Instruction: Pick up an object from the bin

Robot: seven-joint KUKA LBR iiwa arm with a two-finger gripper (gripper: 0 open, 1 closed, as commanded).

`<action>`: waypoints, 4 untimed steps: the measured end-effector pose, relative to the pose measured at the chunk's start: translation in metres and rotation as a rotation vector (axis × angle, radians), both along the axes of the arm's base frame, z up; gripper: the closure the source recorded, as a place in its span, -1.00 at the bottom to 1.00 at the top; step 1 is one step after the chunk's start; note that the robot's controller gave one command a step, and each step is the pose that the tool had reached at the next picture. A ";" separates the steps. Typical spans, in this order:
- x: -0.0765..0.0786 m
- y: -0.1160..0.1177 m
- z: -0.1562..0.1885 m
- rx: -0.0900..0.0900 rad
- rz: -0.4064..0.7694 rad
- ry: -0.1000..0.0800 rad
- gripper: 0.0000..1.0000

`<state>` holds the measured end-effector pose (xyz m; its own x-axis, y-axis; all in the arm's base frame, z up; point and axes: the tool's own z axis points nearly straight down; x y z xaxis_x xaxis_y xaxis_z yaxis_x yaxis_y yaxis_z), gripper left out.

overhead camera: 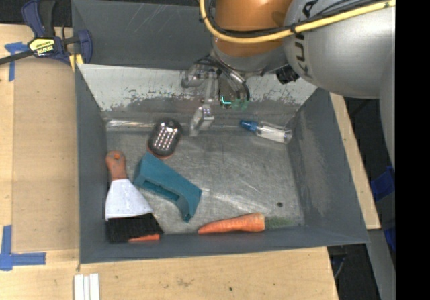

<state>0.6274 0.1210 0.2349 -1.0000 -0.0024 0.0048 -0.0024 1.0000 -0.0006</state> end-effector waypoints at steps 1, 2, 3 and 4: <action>0.001 0.000 0.005 0.002 -0.002 -0.009 -1.00; -0.010 0.005 -0.054 0.002 -0.055 -0.013 -1.00; -0.012 0.001 -0.130 0.002 0.021 -0.012 -1.00; -0.004 0.000 -0.141 0.000 0.074 -0.032 -1.00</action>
Offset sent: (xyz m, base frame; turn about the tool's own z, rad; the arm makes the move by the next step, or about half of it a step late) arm -0.0263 0.0115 -0.1252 0.1138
